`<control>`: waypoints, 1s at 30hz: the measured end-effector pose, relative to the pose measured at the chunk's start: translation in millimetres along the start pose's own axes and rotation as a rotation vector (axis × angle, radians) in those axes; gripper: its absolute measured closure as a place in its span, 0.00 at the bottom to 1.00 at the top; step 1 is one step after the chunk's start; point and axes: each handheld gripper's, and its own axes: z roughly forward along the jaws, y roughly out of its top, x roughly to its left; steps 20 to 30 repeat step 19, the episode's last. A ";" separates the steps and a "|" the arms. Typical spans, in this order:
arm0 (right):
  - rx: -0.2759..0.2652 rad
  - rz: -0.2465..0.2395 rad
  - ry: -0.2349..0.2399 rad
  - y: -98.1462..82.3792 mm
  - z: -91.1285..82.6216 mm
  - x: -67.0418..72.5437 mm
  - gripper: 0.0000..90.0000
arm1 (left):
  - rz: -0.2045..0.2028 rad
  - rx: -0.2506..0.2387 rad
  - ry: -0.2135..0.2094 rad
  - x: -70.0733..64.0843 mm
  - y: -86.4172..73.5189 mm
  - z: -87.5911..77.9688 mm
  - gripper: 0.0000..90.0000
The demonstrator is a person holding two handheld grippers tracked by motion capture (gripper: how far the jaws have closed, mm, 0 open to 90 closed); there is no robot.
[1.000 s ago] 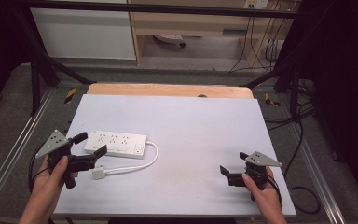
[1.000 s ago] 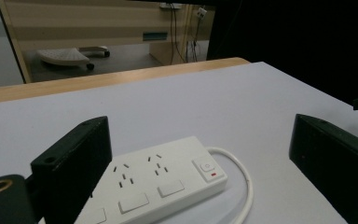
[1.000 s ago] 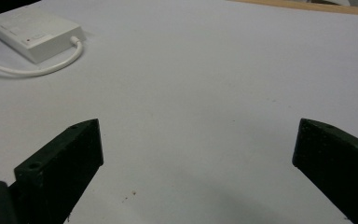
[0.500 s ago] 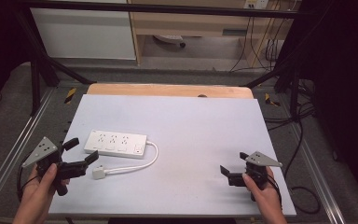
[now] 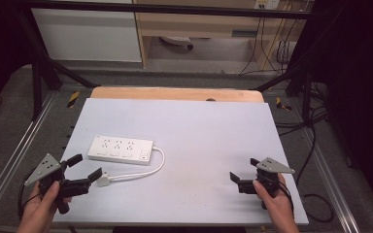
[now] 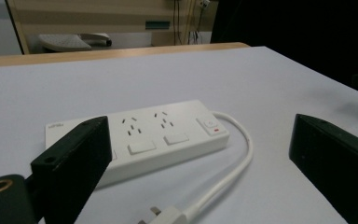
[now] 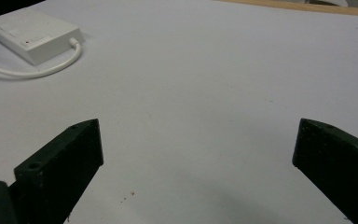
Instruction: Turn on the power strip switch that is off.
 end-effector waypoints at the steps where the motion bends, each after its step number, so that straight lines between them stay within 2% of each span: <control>1: 0.001 -0.001 0.000 0.0 0.1 0.1 0.02 | 0.005 0.003 0.006 0.6 -2.1 -0.3 0.06; 5: 0.001 -0.005 -0.001 -0.2 0.5 -0.5 0.02 | -0.008 0.025 0.006 1.3 -13.9 1.3 0.08; 9: 0.003 -0.006 -0.002 -0.2 0.5 -0.4 0.02 | -0.001 0.054 -0.004 -1.4 -23.0 4.7 0.08; 11: 0.005 -0.007 -0.004 -0.6 0.9 -0.3 0.02 | 0.007 0.065 0.013 -3.2 -28.4 6.5 0.07; 13: 0.011 -0.007 -0.009 -1.0 1.2 -0.3 0.02 | 0.012 0.101 0.002 -6.0 -34.4 10.1 0.08; 16: 0.035 -0.011 -0.027 -2.6 3.6 -1.0 0.02 | 0.034 0.130 -0.003 -8.0 -39.1 12.6 0.08; 17: 0.048 -0.012 -0.041 -3.7 5.3 -1.5 0.03 | 0.029 0.137 -0.003 -8.5 -40.8 14.0 0.08; 19: 0.102 0.004 -0.079 -6.7 10.2 -3.2 0.03 | 0.028 0.166 -0.003 -9.1 -43.5 17.7 0.08; 30: 0.102 0.004 -0.079 -6.7 10.2 -3.2 0.03 | 0.028 0.166 -0.003 -9.1 -43.5 17.7 0.08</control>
